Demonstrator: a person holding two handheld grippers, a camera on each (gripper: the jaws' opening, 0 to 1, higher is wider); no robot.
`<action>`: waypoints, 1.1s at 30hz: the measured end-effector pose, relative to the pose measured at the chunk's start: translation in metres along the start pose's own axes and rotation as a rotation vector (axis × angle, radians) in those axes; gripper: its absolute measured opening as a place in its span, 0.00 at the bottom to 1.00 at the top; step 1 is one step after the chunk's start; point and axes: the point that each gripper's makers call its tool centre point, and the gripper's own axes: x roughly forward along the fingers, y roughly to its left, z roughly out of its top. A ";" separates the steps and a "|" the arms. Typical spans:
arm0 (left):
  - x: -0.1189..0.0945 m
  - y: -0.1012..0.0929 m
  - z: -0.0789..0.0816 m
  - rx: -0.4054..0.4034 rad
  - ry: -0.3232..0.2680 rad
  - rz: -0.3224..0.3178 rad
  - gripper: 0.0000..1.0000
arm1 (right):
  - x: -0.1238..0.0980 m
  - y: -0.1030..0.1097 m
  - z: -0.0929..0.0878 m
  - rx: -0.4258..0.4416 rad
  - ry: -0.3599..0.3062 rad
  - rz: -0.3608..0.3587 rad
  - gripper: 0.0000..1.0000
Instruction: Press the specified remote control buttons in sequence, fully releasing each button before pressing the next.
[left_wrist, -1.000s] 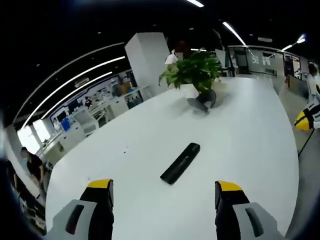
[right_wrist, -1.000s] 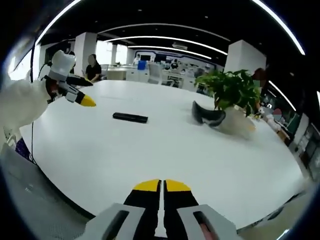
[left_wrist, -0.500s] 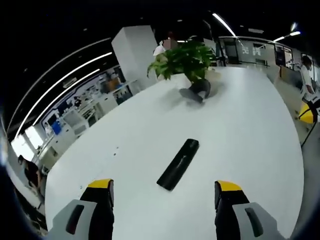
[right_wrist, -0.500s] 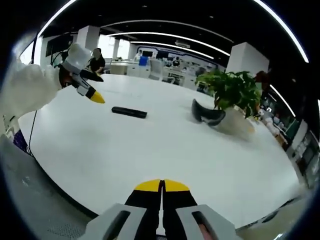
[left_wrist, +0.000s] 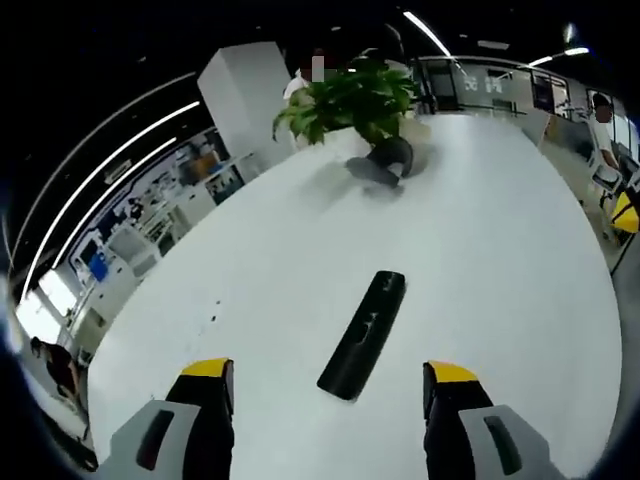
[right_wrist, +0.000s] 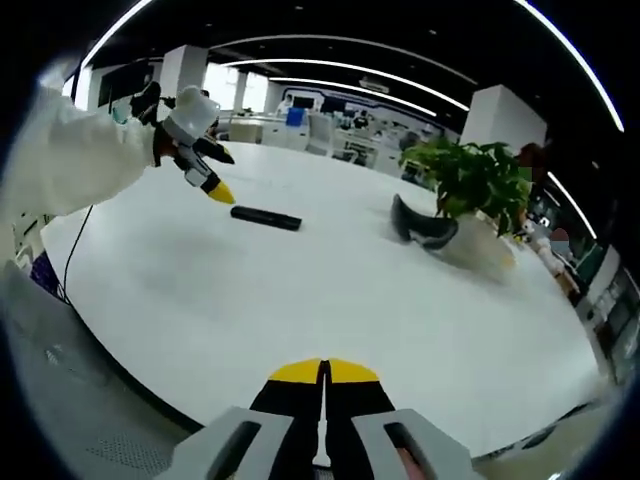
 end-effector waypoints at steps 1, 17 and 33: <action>0.003 0.001 0.000 0.003 0.004 -0.005 0.79 | 0.000 0.000 -0.001 -0.001 0.004 0.000 0.00; 0.037 0.000 -0.018 0.064 0.140 -0.131 0.49 | 0.001 0.004 -0.004 -0.004 0.031 0.011 0.00; 0.055 -0.015 -0.045 0.142 0.327 -0.392 0.31 | 0.002 0.005 -0.006 -0.001 0.045 0.014 0.00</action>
